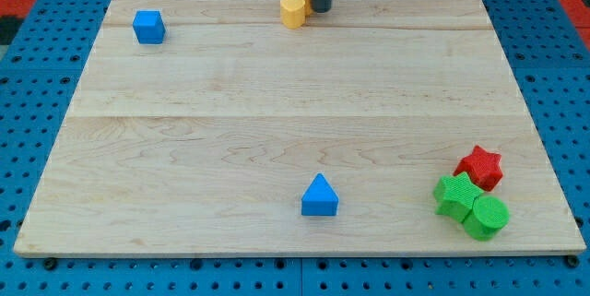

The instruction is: Nudge the red star left a bit

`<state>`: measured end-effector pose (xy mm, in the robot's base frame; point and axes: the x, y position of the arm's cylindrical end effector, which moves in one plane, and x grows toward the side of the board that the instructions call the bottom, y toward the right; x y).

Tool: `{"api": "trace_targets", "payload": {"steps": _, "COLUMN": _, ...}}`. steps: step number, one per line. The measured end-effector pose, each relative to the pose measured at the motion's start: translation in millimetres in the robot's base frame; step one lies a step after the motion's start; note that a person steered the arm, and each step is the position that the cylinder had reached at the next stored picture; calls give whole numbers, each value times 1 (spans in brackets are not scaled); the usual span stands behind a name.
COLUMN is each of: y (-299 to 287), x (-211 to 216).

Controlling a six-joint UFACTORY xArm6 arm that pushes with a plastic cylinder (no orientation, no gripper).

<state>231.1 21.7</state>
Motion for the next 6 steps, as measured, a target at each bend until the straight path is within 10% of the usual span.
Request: {"api": "trace_targets", "payload": {"steps": 6, "y": 20, "x": -3}}
